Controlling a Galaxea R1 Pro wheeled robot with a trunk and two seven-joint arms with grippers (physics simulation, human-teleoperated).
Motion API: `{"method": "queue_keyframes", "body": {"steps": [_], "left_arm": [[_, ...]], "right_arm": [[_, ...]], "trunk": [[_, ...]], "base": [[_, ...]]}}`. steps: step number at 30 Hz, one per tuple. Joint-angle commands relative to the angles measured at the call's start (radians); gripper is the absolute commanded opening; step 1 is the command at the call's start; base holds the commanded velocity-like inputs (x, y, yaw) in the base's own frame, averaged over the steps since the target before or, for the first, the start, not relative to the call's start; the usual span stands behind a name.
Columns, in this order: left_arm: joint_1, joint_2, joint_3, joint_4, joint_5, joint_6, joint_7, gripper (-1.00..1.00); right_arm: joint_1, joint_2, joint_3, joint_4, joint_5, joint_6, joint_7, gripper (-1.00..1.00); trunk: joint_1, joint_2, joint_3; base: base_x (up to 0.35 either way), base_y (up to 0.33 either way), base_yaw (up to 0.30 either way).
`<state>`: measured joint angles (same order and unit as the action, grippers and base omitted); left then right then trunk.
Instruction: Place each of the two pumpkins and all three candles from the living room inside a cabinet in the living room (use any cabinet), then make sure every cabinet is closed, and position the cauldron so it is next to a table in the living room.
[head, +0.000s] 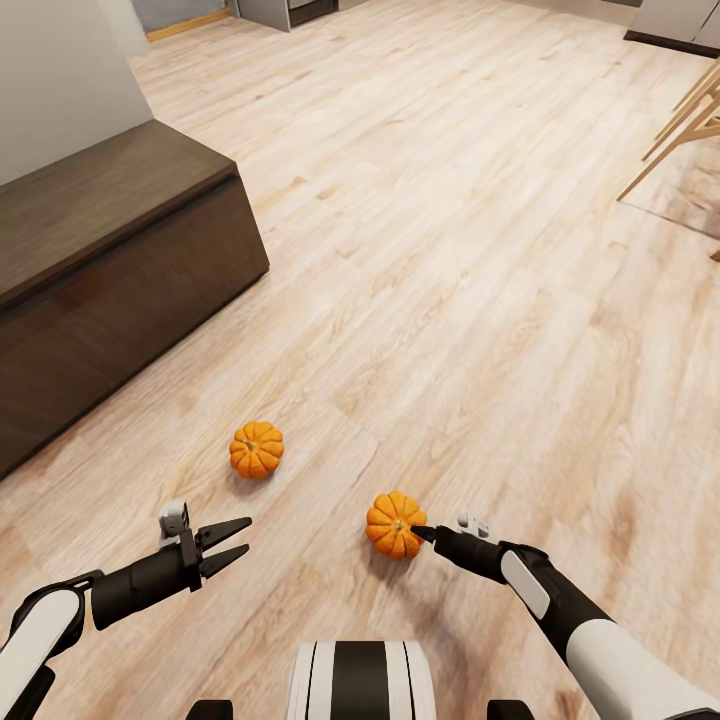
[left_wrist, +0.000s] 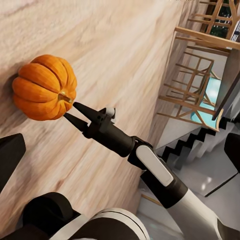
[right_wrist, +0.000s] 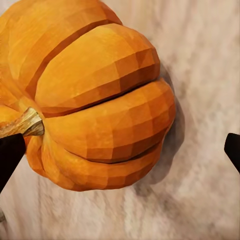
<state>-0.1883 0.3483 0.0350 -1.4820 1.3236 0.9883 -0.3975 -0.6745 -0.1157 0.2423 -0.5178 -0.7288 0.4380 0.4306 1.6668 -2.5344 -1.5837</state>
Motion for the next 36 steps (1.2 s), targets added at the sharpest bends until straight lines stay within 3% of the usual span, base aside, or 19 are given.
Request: {"method": "queue_keyframes", "body": {"steps": [1,33,36], "left_arm": [[0.0,0.0,0.001,0.0,-0.004,0.004,-0.006,1.0],[0.0,-0.002,0.0,0.0,-0.004,0.003,-0.004,1.0],[0.0,-0.002,0.0,0.0,-0.004,0.004,-0.005,1.0]], "right_arm": [[0.0,-0.001,0.005,-0.001,-0.006,0.002,-0.001,1.0],[0.0,-0.001,0.005,-0.001,-0.006,-0.001,-0.001,1.0],[0.0,-0.001,0.005,-0.001,-0.006,-0.001,-0.001,1.0]], "trunk": [[0.0,0.0,-0.001],[0.0,0.0,-0.001],[0.001,-0.001,-0.012]], "base": [[0.018,0.0,0.0],[0.016,0.013,0.0],[0.0,0.0,0.0]]}}
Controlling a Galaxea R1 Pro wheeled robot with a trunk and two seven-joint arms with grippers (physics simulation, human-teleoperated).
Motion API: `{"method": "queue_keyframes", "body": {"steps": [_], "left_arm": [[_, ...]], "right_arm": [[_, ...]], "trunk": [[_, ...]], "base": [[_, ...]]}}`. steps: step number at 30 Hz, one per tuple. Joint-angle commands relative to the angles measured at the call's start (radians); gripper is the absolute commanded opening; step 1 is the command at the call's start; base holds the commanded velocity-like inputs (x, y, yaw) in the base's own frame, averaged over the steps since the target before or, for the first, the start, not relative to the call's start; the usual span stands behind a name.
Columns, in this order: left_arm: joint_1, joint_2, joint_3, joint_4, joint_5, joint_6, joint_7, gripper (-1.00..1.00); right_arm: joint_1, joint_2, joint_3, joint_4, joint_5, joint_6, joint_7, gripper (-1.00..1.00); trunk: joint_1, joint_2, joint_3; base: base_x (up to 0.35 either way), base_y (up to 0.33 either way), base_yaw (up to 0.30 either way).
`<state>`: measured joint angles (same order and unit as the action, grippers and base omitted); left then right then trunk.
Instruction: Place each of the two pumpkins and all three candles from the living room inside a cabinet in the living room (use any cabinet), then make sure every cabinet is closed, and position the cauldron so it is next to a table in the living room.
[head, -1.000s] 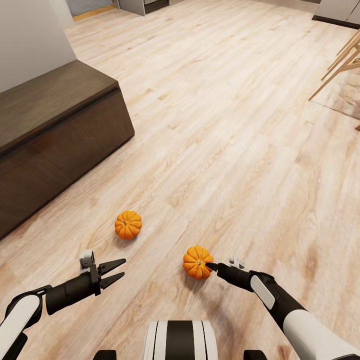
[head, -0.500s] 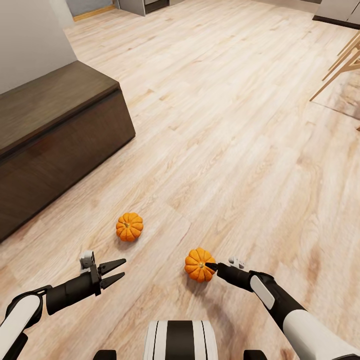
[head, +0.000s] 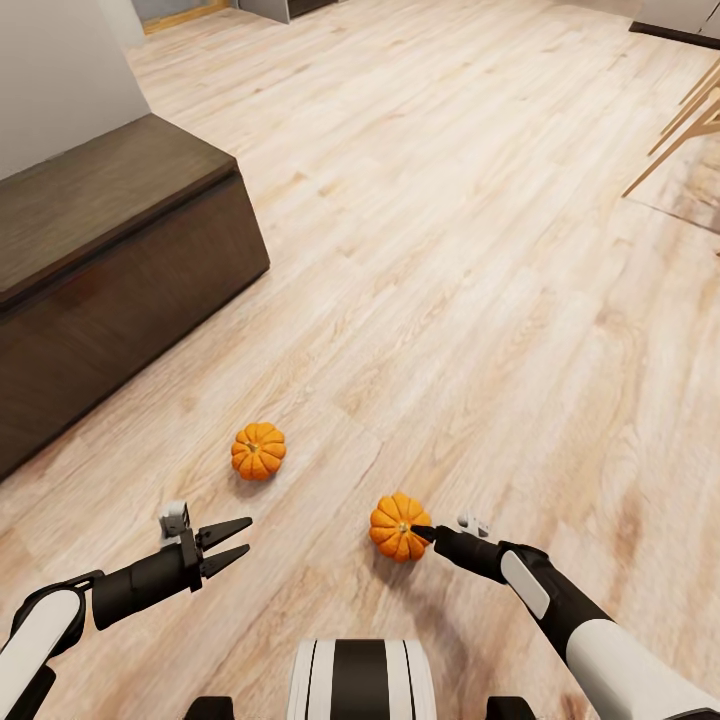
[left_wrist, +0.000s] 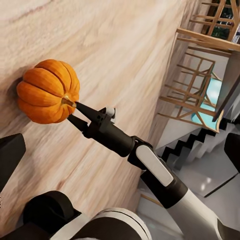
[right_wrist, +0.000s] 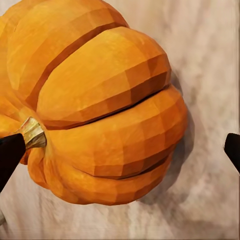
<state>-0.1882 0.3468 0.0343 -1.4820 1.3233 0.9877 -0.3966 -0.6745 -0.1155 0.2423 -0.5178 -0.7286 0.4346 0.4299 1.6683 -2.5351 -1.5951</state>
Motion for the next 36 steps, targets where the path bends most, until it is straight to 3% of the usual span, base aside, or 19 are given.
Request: {"method": "queue_keyframes", "body": {"steps": [1,9,12,15,19,36], "left_arm": [[0.0,0.0,0.001,0.0,-0.004,0.004,-0.006,1.0],[0.0,0.001,0.002,0.0,0.001,0.005,-0.009,1.0],[0.0,0.003,0.003,0.0,0.016,0.005,-0.056,1.0],[0.001,0.037,0.001,0.0,0.019,0.005,-0.097,1.0],[0.001,0.052,0.0,0.0,0.02,0.005,-0.11,1.0],[0.001,0.055,-0.001,0.0,0.022,0.005,-0.114,1.0]], "right_arm": [[0.0,-0.001,0.005,-0.001,-0.006,0.003,0.0,1.0],[0.0,-0.001,0.005,-0.001,-0.006,0.003,0.0,1.0],[0.0,-0.001,0.005,-0.001,-0.006,0.003,0.0,1.0],[0.0,-0.001,0.005,-0.001,-0.006,0.003,0.0,1.0],[0.0,-0.001,0.005,-0.001,-0.006,0.003,0.0,1.0],[0.0,-0.001,0.005,-0.001,-0.006,0.003,0.0,1.0]], "trunk": [[0.0,0.0,-0.005],[0.0,0.0,-0.005],[0.001,-0.001,-0.012],[0.002,-0.001,-0.016],[0.002,-0.001,-0.016],[0.002,-0.001,-0.016]], "base": [[0.0,0.0,0.0],[0.0,0.0,0.0],[0.0,0.0,0.0],[0.0,0.0,0.0],[0.0,0.0,0.0],[0.022,0.022,0.0]]}}
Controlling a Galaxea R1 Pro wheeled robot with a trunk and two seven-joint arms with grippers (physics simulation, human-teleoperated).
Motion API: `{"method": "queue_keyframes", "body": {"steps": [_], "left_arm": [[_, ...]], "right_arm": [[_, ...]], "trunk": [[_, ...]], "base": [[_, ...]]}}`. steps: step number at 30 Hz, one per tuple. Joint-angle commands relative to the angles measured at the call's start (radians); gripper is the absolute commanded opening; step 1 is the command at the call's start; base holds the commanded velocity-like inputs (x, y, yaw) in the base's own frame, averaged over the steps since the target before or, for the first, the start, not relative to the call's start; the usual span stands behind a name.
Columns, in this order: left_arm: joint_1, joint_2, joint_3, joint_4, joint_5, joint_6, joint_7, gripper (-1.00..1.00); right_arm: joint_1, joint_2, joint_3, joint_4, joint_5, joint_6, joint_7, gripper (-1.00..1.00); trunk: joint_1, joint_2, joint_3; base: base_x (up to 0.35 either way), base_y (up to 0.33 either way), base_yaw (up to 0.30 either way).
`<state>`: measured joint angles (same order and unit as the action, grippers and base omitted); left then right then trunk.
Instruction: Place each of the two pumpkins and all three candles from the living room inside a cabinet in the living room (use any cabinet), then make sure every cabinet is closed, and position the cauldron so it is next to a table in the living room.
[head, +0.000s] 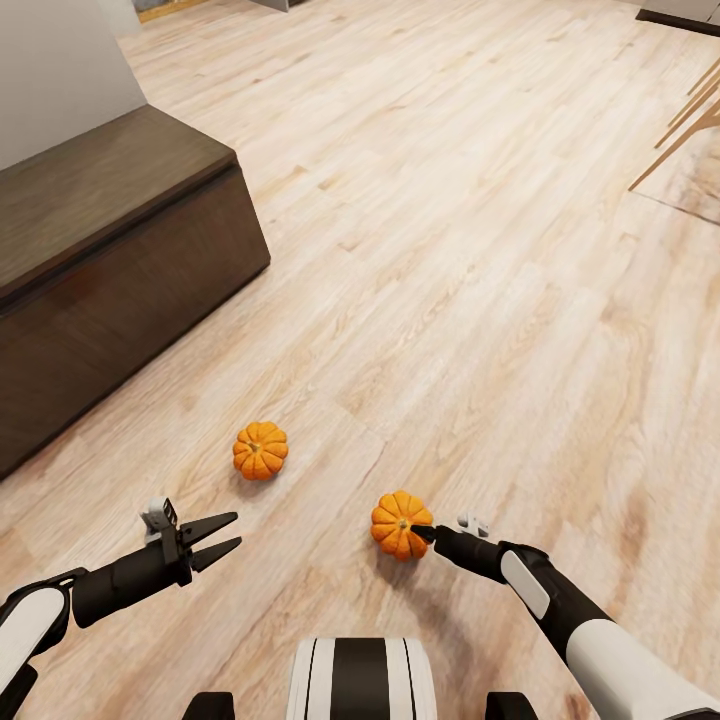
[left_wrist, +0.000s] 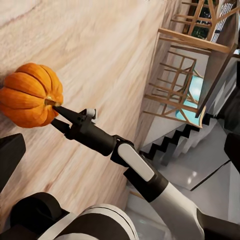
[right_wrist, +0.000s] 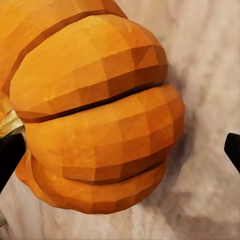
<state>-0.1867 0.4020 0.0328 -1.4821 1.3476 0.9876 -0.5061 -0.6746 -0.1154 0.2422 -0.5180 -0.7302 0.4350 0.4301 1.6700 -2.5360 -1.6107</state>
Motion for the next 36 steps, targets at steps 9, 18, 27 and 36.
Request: {"method": "queue_keyframes", "body": {"steps": [9,18,27,36], "left_arm": [[0.0,0.0,0.001,0.0,-0.004,0.005,-0.004,1.0],[0.0,0.0,0.0,0.0,-0.004,0.005,-0.004,1.0],[0.0,0.0,-0.001,0.0,-0.004,0.005,-0.003,1.0],[0.0,-0.001,-0.001,0.0,-0.004,0.005,-0.003,1.0]], "right_arm": [[0.0,-0.001,0.005,-0.001,-0.005,0.002,-0.001,1.0],[0.0,-0.001,0.005,-0.001,-0.005,0.002,-0.001,1.0],[0.0,-0.001,0.005,-0.001,-0.005,0.001,-0.001,-1.0],[0.0,-0.002,0.005,-0.001,-0.005,0.001,-0.002,-1.0]], "trunk": [[0.0,0.0,-0.001],[0.0,0.0,-0.001],[0.0,0.0,-0.001],[0.0,0.0,-0.001]], "base": [[0.052,0.049,0.0],[0.034,0.025,0.0],[0.081,0.042,0.0],[0.002,0.001,0.0]]}}
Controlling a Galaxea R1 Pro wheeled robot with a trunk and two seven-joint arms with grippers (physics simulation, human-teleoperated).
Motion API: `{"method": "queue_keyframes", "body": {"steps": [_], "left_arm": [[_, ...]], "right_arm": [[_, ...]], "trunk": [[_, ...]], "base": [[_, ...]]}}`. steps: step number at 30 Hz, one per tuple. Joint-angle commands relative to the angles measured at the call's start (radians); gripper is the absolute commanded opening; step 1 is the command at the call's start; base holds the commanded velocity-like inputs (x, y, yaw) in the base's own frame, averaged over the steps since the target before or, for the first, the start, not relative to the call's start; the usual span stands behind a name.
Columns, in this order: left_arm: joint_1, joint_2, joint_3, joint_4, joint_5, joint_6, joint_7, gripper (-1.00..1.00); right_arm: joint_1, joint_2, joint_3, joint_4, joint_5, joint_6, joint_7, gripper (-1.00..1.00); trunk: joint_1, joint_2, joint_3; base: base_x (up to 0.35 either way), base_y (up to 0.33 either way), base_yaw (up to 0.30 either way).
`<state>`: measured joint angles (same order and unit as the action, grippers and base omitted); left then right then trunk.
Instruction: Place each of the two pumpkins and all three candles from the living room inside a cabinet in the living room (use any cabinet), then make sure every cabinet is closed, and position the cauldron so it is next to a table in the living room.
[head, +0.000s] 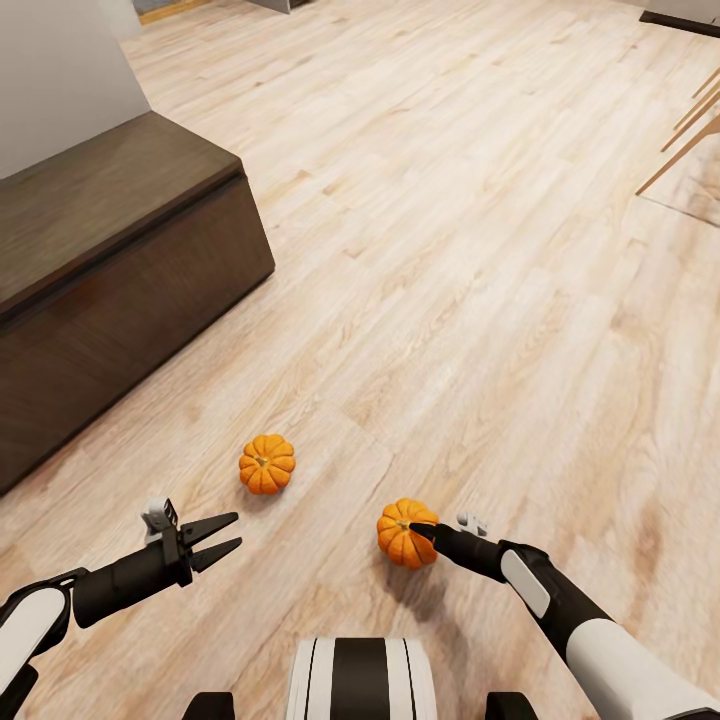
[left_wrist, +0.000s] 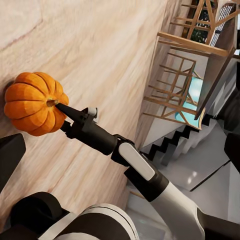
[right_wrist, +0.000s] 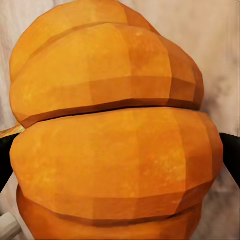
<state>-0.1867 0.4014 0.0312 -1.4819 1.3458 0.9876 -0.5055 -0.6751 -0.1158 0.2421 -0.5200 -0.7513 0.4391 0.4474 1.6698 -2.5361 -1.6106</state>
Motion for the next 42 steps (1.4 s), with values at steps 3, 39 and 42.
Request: {"method": "queue_keyframes", "body": {"steps": [3,39,42], "left_arm": [[0.0,-0.001,0.0,0.0,-0.003,0.005,-0.004,1.0],[0.0,-0.004,-0.001,0.0,-0.01,0.003,-0.002,1.0],[0.0,-0.004,-0.001,0.001,-0.012,0.003,-0.002,1.0]], "right_arm": [[0.0,-0.002,0.005,0.002,0.016,-0.004,-0.019,-1.0],[0.0,-0.005,0.003,-0.016,0.018,-0.011,0.006,-1.0],[0.0,-0.003,0.004,-0.017,0.018,-0.011,0.036,-1.0]], "trunk": [[0.0,0.0,-0.001],[-0.007,0.004,0.061],[-0.008,0.004,0.073]], "base": [[0.0,0.0,0.0],[0.0,0.0,0.0],[0.0,0.0,0.0]]}}
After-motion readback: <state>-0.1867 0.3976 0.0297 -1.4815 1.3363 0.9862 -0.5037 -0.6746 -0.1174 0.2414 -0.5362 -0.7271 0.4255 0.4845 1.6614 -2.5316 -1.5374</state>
